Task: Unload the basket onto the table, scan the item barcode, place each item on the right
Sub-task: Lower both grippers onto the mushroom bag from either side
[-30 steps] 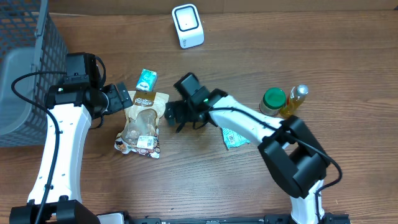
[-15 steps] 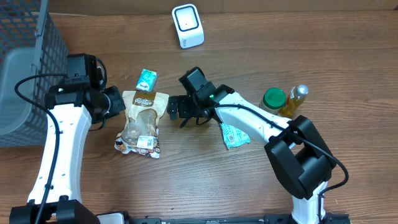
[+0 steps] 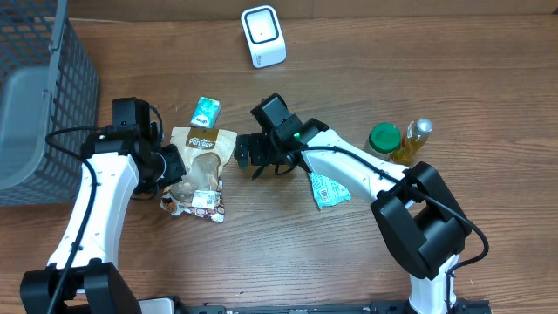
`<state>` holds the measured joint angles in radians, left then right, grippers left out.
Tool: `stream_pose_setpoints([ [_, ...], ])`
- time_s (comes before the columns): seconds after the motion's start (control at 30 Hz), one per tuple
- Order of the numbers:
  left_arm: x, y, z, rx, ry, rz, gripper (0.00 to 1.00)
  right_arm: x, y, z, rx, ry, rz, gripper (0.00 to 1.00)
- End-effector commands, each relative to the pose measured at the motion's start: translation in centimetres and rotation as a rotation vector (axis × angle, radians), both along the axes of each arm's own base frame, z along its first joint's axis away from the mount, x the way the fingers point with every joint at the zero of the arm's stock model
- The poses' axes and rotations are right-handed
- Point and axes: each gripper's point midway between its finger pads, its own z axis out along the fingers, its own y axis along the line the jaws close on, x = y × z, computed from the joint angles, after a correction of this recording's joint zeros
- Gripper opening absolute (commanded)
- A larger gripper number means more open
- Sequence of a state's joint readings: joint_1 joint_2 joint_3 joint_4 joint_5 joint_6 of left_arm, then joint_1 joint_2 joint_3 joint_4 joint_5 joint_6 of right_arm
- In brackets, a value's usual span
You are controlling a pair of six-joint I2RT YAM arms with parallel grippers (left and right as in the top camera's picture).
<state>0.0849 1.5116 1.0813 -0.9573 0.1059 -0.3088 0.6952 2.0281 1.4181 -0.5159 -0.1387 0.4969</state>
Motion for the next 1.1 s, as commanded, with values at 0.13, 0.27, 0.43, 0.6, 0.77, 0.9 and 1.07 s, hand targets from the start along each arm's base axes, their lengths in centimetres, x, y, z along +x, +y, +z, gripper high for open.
stream_pose_setpoints([
  [0.13, -0.1, -0.2, -1.7, 0.029, 0.004, -0.047, 0.04, 0.2, 0.2, 1.7, 0.022, -0.036, -0.001, 1.00],
  [0.27, -0.7, -1.0, -3.1, 0.032, 0.023, -0.074, 0.04, 0.4, -0.6, 1.4, 0.004, -0.027, -0.018, 1.00],
  [0.43, -0.7, -1.5, -3.7, 0.052, 0.017, -0.102, 0.04, 1.1, -1.4, 1.4, -0.005, -0.029, -0.041, 1.00],
  [0.6, 0.4, -0.3, -3.8, 0.150, -0.016, -0.097, 0.04, 1.4, -1.8, 1.3, -0.006, -0.027, -0.052, 1.00],
  [0.77, 1.8, -0.1, -4.4, 0.189, -0.048, -0.102, 0.04, 1.2, -2.0, 1.2, -0.013, -0.019, -0.052, 1.00],
  [0.9, 1.8, -1.4, -5.9, 0.140, -0.017, -0.109, 0.04, 1.2, -2.0, 1.2, -0.012, -0.020, -0.052, 1.00],
  [1.07, 0.6, -5.9, -8.1, -0.012, 0.057, -0.223, 0.04, 1.3, -1.9, 1.2, -0.011, -0.022, -0.052, 1.00],
])
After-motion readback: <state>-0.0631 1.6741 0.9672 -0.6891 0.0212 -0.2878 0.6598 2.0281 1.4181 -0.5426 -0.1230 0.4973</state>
